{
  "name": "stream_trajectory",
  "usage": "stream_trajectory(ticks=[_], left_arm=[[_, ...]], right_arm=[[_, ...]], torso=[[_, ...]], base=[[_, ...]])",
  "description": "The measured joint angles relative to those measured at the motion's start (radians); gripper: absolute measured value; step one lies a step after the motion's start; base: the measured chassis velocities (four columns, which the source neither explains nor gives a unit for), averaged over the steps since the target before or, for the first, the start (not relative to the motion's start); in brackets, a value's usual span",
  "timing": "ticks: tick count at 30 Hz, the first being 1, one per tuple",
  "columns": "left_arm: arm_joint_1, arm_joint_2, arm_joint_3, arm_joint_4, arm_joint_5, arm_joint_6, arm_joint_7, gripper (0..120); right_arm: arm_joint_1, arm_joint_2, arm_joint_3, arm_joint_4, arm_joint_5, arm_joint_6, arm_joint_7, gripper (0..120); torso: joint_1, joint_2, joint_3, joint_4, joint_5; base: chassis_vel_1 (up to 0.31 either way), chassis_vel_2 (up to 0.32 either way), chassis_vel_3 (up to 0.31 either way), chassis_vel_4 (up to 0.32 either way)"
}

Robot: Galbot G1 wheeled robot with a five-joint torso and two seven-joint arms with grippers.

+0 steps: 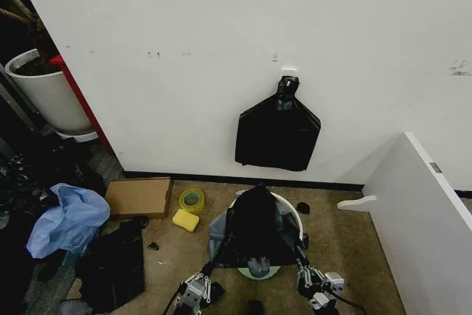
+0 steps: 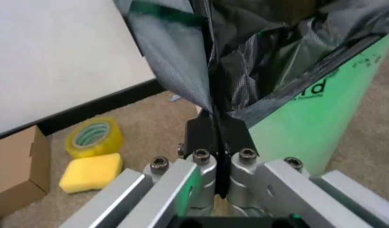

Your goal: Place the garbage bag over the trash bin.

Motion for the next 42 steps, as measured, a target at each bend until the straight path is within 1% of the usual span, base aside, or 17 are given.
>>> stream_trajectory(ticks=[6, 10, 14, 16, 18, 19, 21, 28, 30, 31, 32, 34, 37, 39, 40, 41, 42], left_arm=[[-0.010, -0.012, 0.001, 0.017, 0.014, 0.000, 0.001, 0], [-0.020, -0.023, 0.001, 0.040, 0.026, 0.004, 0.000, 0], [-0.040, -0.046, -0.001, 0.072, 0.029, 0.005, -0.005, 0], [-0.057, -0.072, -0.005, 0.088, 0.021, 0.005, -0.012, 0], [-0.071, -0.096, -0.013, 0.095, 0.002, 0.005, -0.010, 0], [-0.073, -0.098, -0.013, 0.096, -0.001, 0.005, -0.009, 0], [-0.095, -0.120, -0.023, 0.109, -0.038, 0.008, 0.009, 0], [-0.126, -0.139, -0.029, 0.132, -0.103, 0.037, 0.053, 0], [-0.136, -0.146, -0.034, 0.149, -0.121, 0.046, 0.057, 0], [-0.136, -0.146, -0.034, 0.149, -0.121, 0.046, 0.057, 0], [-0.139, -0.149, -0.036, 0.154, -0.130, 0.049, 0.057, 0], [-0.144, -0.157, -0.038, 0.155, -0.151, 0.051, 0.057, 0], [-0.135, -0.153, -0.041, 0.129, -0.174, 0.050, 0.057, 0], [-0.133, -0.151, -0.041, 0.125, -0.175, 0.050, 0.057, 0], [-0.123, -0.141, -0.042, 0.108, -0.179, 0.049, 0.057, 0], [-0.106, -0.124, -0.042, 0.084, -0.182, 0.050, 0.057, 3], [-0.092, -0.108, -0.042, 0.063, -0.183, 0.055, 0.054, 8]], right_arm=[[0.000, 0.005, 0.005, -0.016, 0.009, -0.023, 0.020, 0], [0.002, 0.007, 0.010, -0.068, -0.093, -0.033, 0.002, 0], [0.027, 0.019, 0.010, -0.102, -0.120, -0.032, -0.009, 0], [0.063, 0.037, 0.013, -0.131, -0.121, -0.014, -0.017, 0], [0.089, 0.050, 0.018, -0.142, -0.105, -0.006, -0.024, 0], [0.091, 0.051, 0.019, -0.142, -0.102, -0.005, -0.025, 0], [0.115, 0.062, 0.026, -0.149, -0.060, -0.005, -0.030, 0], [0.139, 0.072, 0.037, -0.183, 0.017, -0.047, -0.027, 0], [0.139, 0.077, 0.039, -0.199, 0.023, -0.054, -0.041, 7], [0.139, 0.077, 0.039, -0.199, 0.023, -0.054, -0.041, 7], [0.140, 0.080, 0.039, -0.207, 0.020, -0.054, -0.050, 10], [0.137, 0.086, 0.039, -0.214, 0.001, -0.043, -0.077, 19], [0.096, 0.077, 0.037, -0.188, -0.036, -0.015, -0.116, 32], [0.093, 0.076, 0.037, -0.185, -0.040, -0.013, -0.119, 32], [0.074, 0.068, 0.037, -0.174, -0.070, 0.001, -0.126, 38], [0.055, 0.057, 0.037, -0.168, -0.112, 0.017, -0.131, 45], [0.044, 0.051, 0.038, -0.167, -0.142, 0.026, -0.135, 48]], torso=[[0.000, 0.000, 0.000, 0.0000, 0.0000], [0.000, 0.000, 0.000, -0.0001, 0.0001], [0.000, 0.000, 0.000, -0.0001, -0.0001], [0.000, 0.000, 0.000, 0.0000, 0.0001], [0.000, 0.000, 0.000, 0.0001, 0.0001], [0.000, 0.000, 0.000, 0.0001, 0.0000], [0.000, 0.000, 0.000, 0.0001, 0.0000], [0.000, 0.000, 0.000, 0.0000, 0.0000], [0.000, 0.000, 0.000, 0.0000, 0.0000], [0.000, 0.000, 0.000, 0.0000, 0.0000], [0.000, 0.000, 0.000, -0.0001, -0.0002], [0.000, 0.000, 0.000, 0.0000, 0.0003], [0.000, 0.000, 0.000, -0.0001, 0.0000], [0.000, 0.000, 0.000, -0.0001, 0.0000], [0.000, 0.000, 0.000, -0.0002, -0.0001], [0.000, 0.000, 0.000, 0.0000, -0.0002], [0.000, 0.000, 0.000, 0.0000, -0.0001]], base=[[0.000, 0.000, 0.000, 0.000], [0.000, 0.000, 0.000, 0.000], [0.000, 0.000, 0.000, 0.000], [0.000, 0.000, 0.000, 0.000], [0.000, 0.000, 0.000, 0.000], [0.000, 0.000, 0.000, 0.000], [0.000, 0.000, 0.000, 0.000], [0.000, 0.000, 0.000, 0.000], [0.000, 0.000, 0.000, 0.000], [0.000, 0.000, 0.000, 0.000], [0.000, 0.000, 0.000, 0.000], [0.000, 0.000, 0.000, 0.000], [0.000, 0.000, 0.000, 0.000], [0.000, 0.000, 0.000, 0.000], [0.000, 0.000, 0.000, 0.000], [0.000, 0.000, 0.000, 0.000], [0.000, 0.000, 0.000, 0.000]])
